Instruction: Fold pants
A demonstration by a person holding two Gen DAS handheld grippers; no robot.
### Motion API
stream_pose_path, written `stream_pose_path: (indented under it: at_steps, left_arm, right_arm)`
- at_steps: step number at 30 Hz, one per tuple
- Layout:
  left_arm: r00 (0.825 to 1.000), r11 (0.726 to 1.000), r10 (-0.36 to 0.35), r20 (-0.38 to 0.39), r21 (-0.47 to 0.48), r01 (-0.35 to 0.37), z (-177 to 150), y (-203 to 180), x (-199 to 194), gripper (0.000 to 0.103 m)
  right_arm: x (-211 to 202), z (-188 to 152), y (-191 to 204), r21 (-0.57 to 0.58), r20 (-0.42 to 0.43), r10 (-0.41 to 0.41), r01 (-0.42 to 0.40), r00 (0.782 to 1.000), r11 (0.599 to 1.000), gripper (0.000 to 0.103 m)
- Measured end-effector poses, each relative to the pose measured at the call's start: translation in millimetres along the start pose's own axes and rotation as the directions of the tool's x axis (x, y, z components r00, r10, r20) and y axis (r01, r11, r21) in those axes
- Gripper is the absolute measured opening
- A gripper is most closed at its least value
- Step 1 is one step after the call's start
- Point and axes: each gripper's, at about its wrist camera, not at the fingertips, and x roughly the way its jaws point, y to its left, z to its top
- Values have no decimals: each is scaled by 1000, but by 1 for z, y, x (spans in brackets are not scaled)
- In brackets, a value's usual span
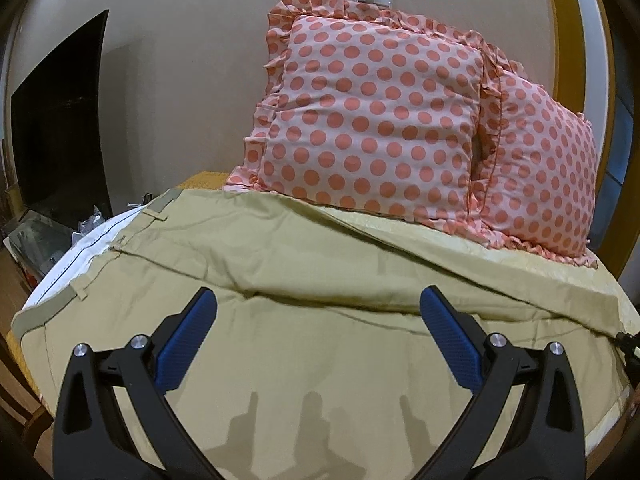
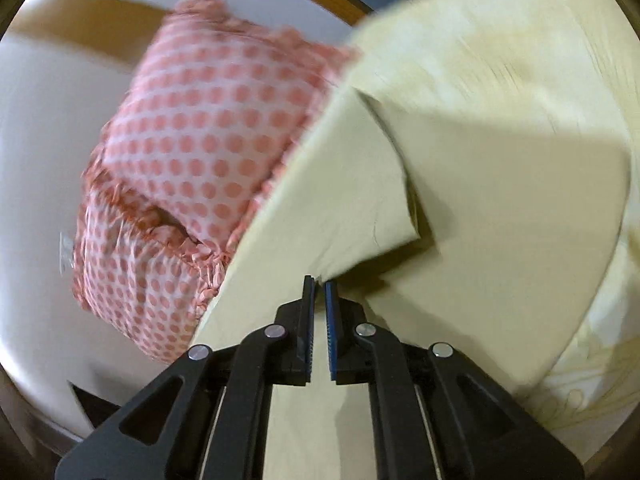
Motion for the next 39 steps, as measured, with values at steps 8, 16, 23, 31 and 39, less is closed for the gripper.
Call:
stream_pose_path:
  at_steps: [8, 16, 23, 31, 39]
  left_arm:
    - [999, 998, 0, -49, -68, -4, 28, 20, 25, 101]
    - [988, 985, -104, -110, -145, 88, 67, 39, 74, 101]
    - [935, 945, -170, -310, -322, 66, 82, 60, 164, 94]
    - [895, 910, -179, -409, -415, -8, 67, 82, 213, 4]
    - [965, 954, -120, -232, -297, 47, 14, 95, 16, 7]
  right_arm:
    - [17, 1, 26, -32, 54, -30, 31, 998, 999, 51]
    - [15, 12, 30, -112, 129, 149, -135, 980, 984, 1]
    - [-33, 10, 28, -168, 220, 248, -214, 943, 962, 1]
    - [-31, 11, 24, -161, 205, 255, -225, 945, 961, 1]
    - [-57, 9, 3, -164, 206, 211, -179, 955, 970, 2]
